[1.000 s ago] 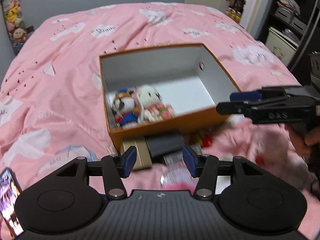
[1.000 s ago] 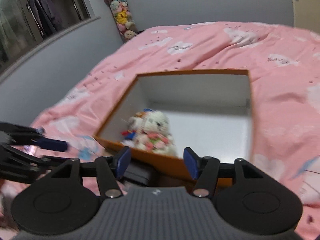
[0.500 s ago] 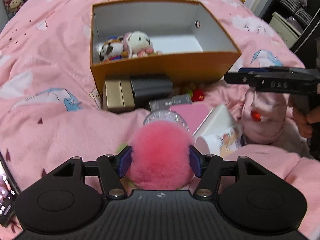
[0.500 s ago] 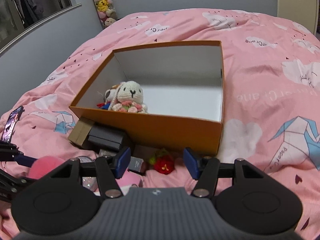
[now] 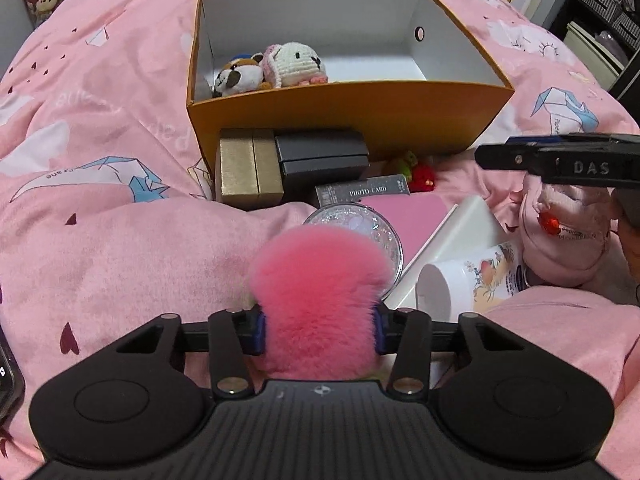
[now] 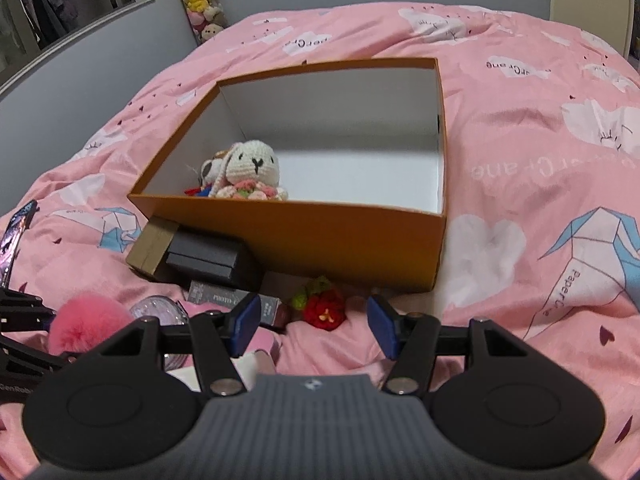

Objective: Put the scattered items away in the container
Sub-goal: 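Grasp the red crochet strawberry with the right tool while the left holds the pompom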

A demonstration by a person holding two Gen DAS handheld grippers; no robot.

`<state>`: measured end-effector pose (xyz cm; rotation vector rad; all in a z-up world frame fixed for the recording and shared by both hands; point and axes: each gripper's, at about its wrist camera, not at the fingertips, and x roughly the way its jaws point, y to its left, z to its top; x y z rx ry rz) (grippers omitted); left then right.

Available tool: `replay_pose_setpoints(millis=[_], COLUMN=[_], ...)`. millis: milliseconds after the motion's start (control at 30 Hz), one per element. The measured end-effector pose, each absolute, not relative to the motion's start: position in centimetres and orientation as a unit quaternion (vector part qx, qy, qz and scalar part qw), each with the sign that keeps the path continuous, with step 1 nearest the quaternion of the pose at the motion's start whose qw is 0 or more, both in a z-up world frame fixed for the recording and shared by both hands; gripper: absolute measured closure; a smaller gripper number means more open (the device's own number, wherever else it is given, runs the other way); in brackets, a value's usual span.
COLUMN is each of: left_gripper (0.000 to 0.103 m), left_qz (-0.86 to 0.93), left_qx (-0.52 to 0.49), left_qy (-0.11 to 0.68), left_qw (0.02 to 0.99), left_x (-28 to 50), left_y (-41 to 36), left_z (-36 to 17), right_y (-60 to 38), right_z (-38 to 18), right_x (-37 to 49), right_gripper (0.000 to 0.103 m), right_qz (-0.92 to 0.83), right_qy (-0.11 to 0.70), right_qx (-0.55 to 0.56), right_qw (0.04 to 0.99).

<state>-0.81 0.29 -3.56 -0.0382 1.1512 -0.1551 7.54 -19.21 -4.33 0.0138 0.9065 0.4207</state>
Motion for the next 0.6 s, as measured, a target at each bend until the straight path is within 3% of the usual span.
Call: replay_pose_setpoints(millis=[300, 600], left_gripper=[0.054, 0.055], left_qz=[-0.078, -0.077], left_qx=[-0.04, -0.069], left_qy=[0.501, 0.462], left_qw=[0.861, 0.881], left_x=[-1.0, 0.6], left_y=[1.1, 2.0], left_z=[-1.0, 1.0], right_y=[-17.9, -14.9], right_z=[-4.4, -6.1], right_x=[8.3, 12.1], right_gripper=[0.04, 0.048], right_qz=[0.217, 0.252], right_qy=[0.436, 0.471], right_qx=[-0.038, -0.131], right_qw=[0.872, 0.835])
